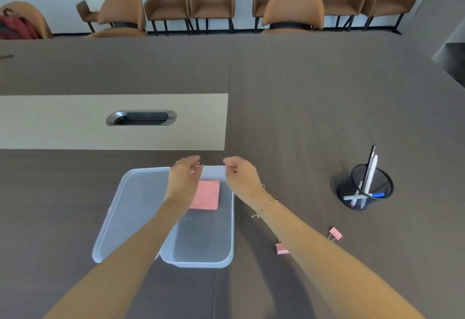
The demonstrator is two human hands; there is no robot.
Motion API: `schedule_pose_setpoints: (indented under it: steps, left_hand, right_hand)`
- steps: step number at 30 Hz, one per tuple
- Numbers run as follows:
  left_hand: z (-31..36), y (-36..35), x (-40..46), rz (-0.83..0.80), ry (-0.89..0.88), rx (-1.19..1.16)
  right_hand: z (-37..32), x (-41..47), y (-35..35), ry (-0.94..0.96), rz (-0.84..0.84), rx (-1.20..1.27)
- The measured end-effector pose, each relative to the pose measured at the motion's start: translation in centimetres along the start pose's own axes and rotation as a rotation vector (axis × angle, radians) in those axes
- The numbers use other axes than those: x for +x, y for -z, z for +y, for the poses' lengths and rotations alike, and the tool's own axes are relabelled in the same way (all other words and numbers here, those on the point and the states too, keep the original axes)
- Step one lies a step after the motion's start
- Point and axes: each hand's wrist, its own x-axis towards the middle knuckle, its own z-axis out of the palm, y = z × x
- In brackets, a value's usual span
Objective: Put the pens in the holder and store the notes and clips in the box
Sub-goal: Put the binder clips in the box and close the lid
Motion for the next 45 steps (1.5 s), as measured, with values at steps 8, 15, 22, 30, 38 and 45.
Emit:
schedule_pose_setpoints:
  steps: [8,15,22,30,38,45]
  left_hand:
    - [8.1,-5.9,-5.6,-0.661,-0.360,0.152]
    - [4.3,-12.6,-11.7,-0.843,-0.432,0.617]
    - [2.6,-14.0,-13.1,-0.677,-0.457,0.594]
    - [3.0,-13.0,-11.9,-0.638,-0.382,0.711]
    - [2.1,-13.7,-11.5,-0.566,-0.041,0.434]
    - [1.7,-14.0,-9.0,-0.401,0.061,0.197]
  right_hand:
    - [11.2,-3.8,12.3,-0.151,0.041,-0.573]
    - [19.2,-10.1,14.3,-0.100,-0.170,-0.854]
    - [19.3,-9.3,13.9,-0.072,-0.050,-0.849]
    - [18.4,-7.9,12.0,-0.085,-0.132,-0.639]
    - [16.5,-5.7,9.1,-0.013,-0.156,-0.489]
    - [16.5,-4.7,6.9,0.029,-0.051,-0.471]
